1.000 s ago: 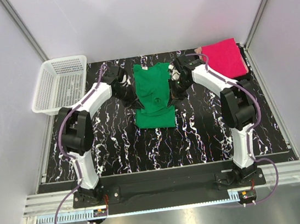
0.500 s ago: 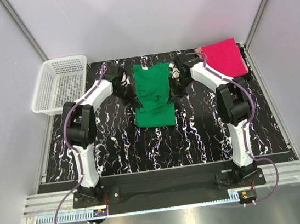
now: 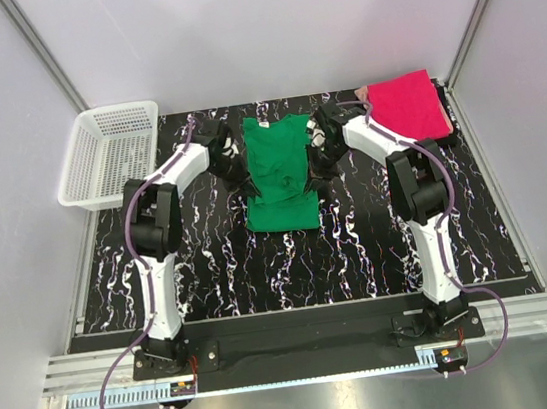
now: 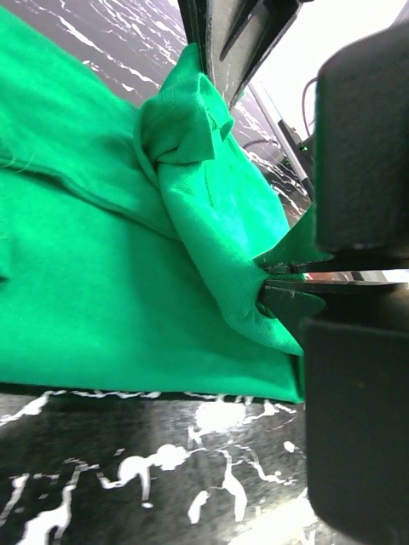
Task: Fold and stack the t-shirts
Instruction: Fold the tshirt
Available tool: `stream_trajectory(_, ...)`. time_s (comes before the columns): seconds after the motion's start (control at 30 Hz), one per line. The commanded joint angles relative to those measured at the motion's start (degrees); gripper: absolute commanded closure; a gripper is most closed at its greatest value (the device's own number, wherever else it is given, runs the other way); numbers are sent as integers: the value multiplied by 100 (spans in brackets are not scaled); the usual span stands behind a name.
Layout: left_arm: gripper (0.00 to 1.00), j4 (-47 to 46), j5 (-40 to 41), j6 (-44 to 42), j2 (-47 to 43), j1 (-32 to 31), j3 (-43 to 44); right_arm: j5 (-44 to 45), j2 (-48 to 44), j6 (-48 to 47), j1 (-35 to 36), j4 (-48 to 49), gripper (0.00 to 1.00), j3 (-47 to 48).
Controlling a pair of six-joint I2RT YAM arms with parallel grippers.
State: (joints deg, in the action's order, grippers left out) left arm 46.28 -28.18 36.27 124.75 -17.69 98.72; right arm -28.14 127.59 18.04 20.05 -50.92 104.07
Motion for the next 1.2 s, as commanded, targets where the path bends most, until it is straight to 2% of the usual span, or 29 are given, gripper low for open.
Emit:
stream_trajectory(0.0,100,-76,-117,-112,93,55,306,-113,108,15,-46,11,100,263)
stream_trajectory(0.2,100,-84,-117,-112,234,108,403,-95,275,68,-45,20,100,342)
stream_trajectory(0.53,100,-84,-82,-15,384,170,552,54,381,103,-63,29,88,518)
stream_trajectory(0.63,90,-84,-91,3,419,178,657,89,337,112,-98,47,83,535)
stream_trajectory(0.77,84,-84,-143,3,471,196,737,142,302,94,-125,55,78,544)
stream_trajectory(0.8,82,-76,-135,11,480,196,745,151,302,103,-133,55,71,544)
stream_trajectory(0.83,76,-75,-135,12,480,196,754,194,293,103,-142,64,67,544)
stream_trajectory(0.87,64,-75,-126,3,472,196,754,204,293,94,-159,64,62,553)
stream_trajectory(1.0,54,-76,-100,12,471,187,789,230,266,85,-177,99,59,570)
stream_trajectory(1.17,54,-93,-152,64,559,196,930,160,310,155,-204,170,59,676)
